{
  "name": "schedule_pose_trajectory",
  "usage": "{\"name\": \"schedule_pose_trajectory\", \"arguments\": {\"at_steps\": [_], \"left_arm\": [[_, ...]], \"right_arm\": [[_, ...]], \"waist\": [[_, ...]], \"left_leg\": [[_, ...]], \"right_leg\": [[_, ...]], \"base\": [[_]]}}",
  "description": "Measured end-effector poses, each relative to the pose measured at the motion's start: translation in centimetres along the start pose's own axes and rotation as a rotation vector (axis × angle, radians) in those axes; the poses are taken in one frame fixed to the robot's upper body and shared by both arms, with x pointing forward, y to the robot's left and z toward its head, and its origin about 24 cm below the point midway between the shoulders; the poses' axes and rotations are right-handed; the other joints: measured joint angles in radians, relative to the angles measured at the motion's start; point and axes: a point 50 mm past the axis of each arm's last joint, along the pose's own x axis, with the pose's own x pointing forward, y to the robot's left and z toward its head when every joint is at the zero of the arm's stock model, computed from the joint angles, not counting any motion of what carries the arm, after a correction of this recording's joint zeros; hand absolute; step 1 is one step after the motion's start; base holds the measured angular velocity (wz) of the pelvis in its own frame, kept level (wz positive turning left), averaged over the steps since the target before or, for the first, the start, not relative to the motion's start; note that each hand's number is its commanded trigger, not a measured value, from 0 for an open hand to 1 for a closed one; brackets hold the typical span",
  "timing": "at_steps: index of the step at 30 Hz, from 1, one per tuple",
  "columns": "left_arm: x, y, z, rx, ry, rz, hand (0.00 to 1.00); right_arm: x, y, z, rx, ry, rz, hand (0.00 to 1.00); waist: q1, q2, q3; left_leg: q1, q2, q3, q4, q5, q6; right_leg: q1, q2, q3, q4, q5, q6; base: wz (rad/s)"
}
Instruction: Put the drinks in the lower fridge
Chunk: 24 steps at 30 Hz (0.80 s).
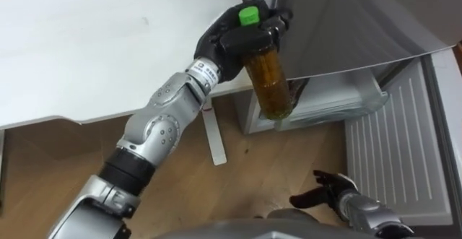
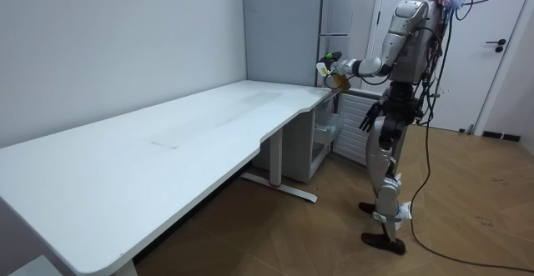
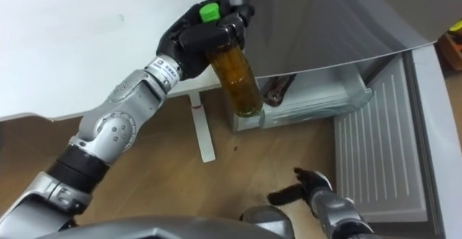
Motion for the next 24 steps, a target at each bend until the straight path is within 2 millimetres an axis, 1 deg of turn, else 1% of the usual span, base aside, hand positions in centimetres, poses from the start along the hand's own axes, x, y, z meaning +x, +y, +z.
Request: {"name": "schedule_pose_trajectory", "arguments": {"at_steps": [2, 4, 9, 12, 14, 18, 24], "left_arm": [[-0.4, 0.3, -0.5, -0.01, 0.012, 0.007, 1.0], [-0.6, 0.4, -0.8, -0.014, 0.019, 0.002, 1.0], [-1.1, 0.5, -1.6, -0.027, 0.04, -0.002, 1.0], [-1.5, 0.6, -2.2, -0.024, 0.065, 0.0, 1.0], [-1.9, 0.9, -2.7, -0.029, 0.079, 0.004, 1.0], [-2.6, 1.1, -3.5, -0.026, 0.114, -0.009, 1.0], [-3.1, 1.2, -4.2, -0.031, 0.131, -0.01, 1.0]], "right_arm": [[0.1, 0.9, 1.3, 0.015, -0.057, 0.035, 0.0], [0.1, 1.1, 2.1, 0.03, -0.093, 0.048, 0.0], [-0.2, 1.5, 3.7, 0.051, -0.171, 0.074, 0.0], [-0.6, 1.8, 5.0, 0.046, -0.237, 0.086, 0.0], [-1.0, 2.2, 6.4, 0.038, -0.301, 0.113, 0.0], [-1.6, 3.5, 7.1, 0.029, -0.352, 0.19, 0.0], [-1.8, 4.6, 5.7, -0.006, -0.32, 0.271, 0.0]], "waist": [[0.006, 0.0, 0.0], [0.009, -0.002, 0.0003], [0.015, -0.014, -0.0004], [0.015, -0.016, -0.0002], [0.013, -0.016, -0.0002], [0.014, -0.022, 0.0035], [0.017, -0.02, 0.0059]], "left_leg": [[-0.005, 0.0, 0.001, 0.0, 0.0, 0.0], [-0.007, 0.0, 0.001, 0.0, 0.0, 0.0], [-0.007, 0.0, -0.005, 0.001, 0.0, 0.0], [-0.007, 0.0, -0.005, 0.001, 0.0, 0.0], [-0.002, 0.0, -0.004, 0.003, 0.0, 0.0], [0.012, 0.003, -0.004, 0.005, 0.0, 0.0], [0.005, 0.001, 0.002, 0.006, 0.0, 0.0]], "right_leg": [[-0.007, -0.001, -0.006, 0.001, 0.0, 0.0], [-0.009, -0.003, -0.013, 0.001, 0.0, 0.0], [-0.008, -0.004, -0.016, 0.001, 0.0, 0.0], [-0.007, -0.004, -0.015, 0.001, 0.0, 0.0], [-0.003, -0.003, -0.012, 0.001, 0.0, 0.0], [0.017, -0.001, -0.012, 0.0, 0.0, 0.0], [0.014, -0.003, -0.014, 0.0, 0.0, 0.0]], "base": [[0.0], [0.0], [0.0], [0.0], [-0.02], [0.03], [0.02]]}}
